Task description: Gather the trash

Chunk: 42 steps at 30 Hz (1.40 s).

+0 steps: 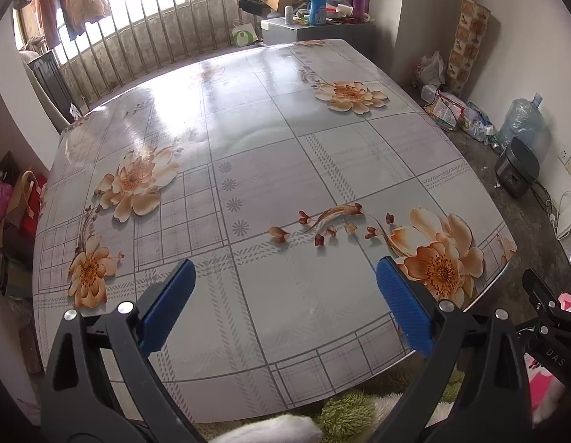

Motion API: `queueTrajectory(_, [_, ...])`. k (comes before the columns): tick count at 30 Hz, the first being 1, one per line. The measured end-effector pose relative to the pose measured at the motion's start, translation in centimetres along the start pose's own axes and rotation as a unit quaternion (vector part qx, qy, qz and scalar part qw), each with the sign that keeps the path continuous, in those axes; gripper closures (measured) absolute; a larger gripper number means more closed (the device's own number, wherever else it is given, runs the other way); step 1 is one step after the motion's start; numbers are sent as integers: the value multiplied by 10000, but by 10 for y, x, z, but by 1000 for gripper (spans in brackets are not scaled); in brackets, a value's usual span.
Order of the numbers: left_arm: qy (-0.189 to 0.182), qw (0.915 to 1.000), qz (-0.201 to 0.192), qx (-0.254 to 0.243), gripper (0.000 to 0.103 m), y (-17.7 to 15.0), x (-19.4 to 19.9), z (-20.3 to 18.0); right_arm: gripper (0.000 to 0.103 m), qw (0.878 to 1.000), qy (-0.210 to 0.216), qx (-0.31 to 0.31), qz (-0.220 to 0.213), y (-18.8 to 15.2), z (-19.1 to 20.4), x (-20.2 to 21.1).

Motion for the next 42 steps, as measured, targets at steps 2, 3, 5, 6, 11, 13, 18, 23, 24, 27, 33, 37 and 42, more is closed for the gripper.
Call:
queueTrajectory(2, [28, 10000, 14, -26, 9, 0, -2, -2, 6, 10000, -34, -37, 19, 0, -4, -1])
queueTrajectory(3, [31, 10000, 22, -34, 9, 0, -2, -2, 6, 10000, -47, -58, 24, 0, -5, -2])
queueTrajectory(5, [52, 10000, 18, -47, 9, 0, -3, -3, 6, 9999, -63, -82, 36, 0, -8, -3])
queueTrajectory(6, [52, 10000, 21, -49, 9, 0, -3, -3, 6, 9999, -70, -83, 40, 0, -9, -4])
queueTrajectory(11, [44, 10000, 22, -66, 9, 1, -4, -4, 6, 9999, -98, -100, 53, 1, -12, -6])
queueTrajectory(13, [40, 10000, 17, -80, 9, 0, -4, -5, 6, 9999, -96, -106, 59, 1, -12, -7])
queueTrajectory(18, [21, 10000, 19, -92, 9, 0, -4, -6, 6, 9999, -110, -114, 66, 0, -13, -8])
queueTrajectory(23, [10, 9999, 22, -116, 9, 1, -3, -6, 6, 9998, -140, -115, 74, -3, -12, -8])
queueTrajectory(24, [5, 9999, 19, -111, 9, 1, -3, -6, 6, 9998, -149, -109, 76, -3, -12, -8])
queueTrajectory(27, [-11, 9999, 26, -114, 9, 0, -3, -7, 6, 9998, -165, -78, 73, -3, -11, -7])
queueTrajectory(33, [-51, 9999, 37, -138, 9, -1, -3, -8, 6, 9998, -173, -65, 74, -1, -11, -5])
queueTrajectory(37, [-65, 9999, 50, -149, 9, -2, -3, -8, 6, 9998, -173, -45, 58, 2, -11, -4])
queueTrajectory(42, [-62, 9999, 52, -149, 9, -2, -3, -8, 6, 9999, -154, -32, 49, 3, -11, -3])
Point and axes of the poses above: each gripper's, at about its wrist camera, not at the fingertips, and x roughly against the way its jaws point, z to its left, y to its top, the point moved 9 cm from there along -x, roughly the way its jaws point, and after that the axes turned 10 degrees about -z, right-handed, at the moved point
